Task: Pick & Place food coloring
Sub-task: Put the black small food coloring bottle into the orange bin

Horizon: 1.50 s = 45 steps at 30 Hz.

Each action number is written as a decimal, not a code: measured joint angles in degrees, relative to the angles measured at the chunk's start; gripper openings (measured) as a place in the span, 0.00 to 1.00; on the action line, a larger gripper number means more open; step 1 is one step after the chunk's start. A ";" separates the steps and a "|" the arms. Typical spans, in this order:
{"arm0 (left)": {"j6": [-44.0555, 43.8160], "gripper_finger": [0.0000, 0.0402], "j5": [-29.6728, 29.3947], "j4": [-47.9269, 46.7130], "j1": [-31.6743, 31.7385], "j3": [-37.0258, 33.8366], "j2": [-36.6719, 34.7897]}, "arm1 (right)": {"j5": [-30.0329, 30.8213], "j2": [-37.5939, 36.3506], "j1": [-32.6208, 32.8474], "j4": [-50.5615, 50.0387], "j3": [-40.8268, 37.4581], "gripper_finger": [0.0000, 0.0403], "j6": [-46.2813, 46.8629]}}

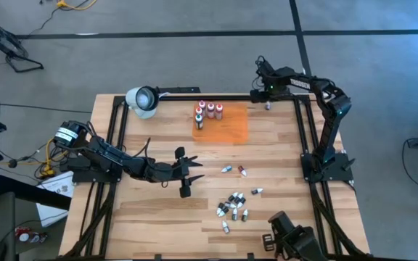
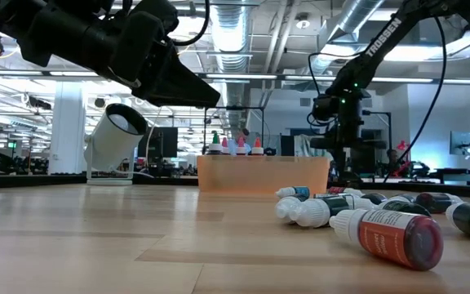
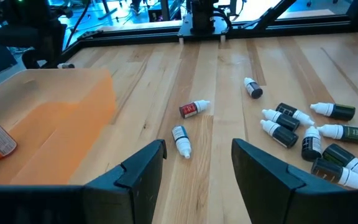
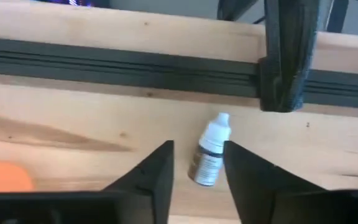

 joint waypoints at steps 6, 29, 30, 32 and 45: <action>-0.03 0.46 -0.03 0.05 0.00 0.00 0.00 | 1.33 -0.01 -0.05 -0.25 0.00 0.48 0.49; -0.07 0.46 0.12 2.26 -0.04 0.00 0.00 | 1.41 2.03 0.70 3.37 -3.23 0.33 2.08; -0.07 0.46 0.12 2.33 -0.04 0.00 0.00 | 1.40 2.03 0.70 3.53 -3.36 0.30 2.06; -0.07 0.46 0.11 2.42 -0.04 0.00 0.00 | 1.37 2.03 0.67 3.38 -3.71 0.25 2.04; -1.08 0.46 0.11 3.55 -0.04 0.00 0.00 | 1.75 1.90 2.12 3.06 -4.33 0.17 -0.42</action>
